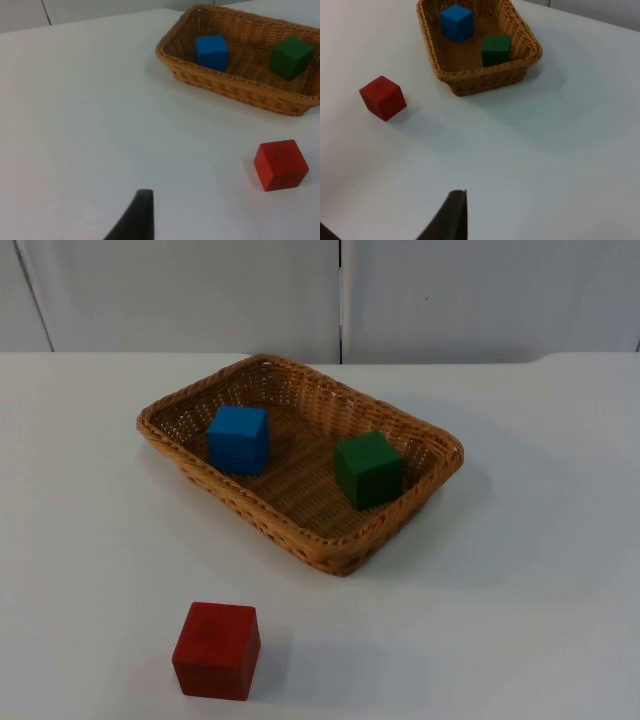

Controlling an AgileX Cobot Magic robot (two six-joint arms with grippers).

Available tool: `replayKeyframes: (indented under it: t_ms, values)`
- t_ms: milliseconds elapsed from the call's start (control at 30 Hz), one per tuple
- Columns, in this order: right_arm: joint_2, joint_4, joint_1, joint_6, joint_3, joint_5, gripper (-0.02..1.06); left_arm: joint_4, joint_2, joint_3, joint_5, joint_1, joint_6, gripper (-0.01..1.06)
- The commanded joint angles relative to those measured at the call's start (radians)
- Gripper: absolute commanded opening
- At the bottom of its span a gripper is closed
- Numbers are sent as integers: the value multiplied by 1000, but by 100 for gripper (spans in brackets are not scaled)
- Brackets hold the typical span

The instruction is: Pick up one cube with each hand and place exactly two cubes into the same basket, leaving the remaining cube outside.

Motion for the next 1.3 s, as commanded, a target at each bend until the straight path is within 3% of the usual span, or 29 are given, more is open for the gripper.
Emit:
replayKeyframes:
  t_ms: [0,800,1267]
  values:
    - [-3,-4,4,0,2,-6,105,4,-4,6,-10,-3,-8,105]
    - [-3,-1,-19,0,2,-6,105,4,-4,6,-10,-3,-8,105]
    - [-3,-1,-347,0,2,-8,105,4,-4,6,-10,-3,-8,105]
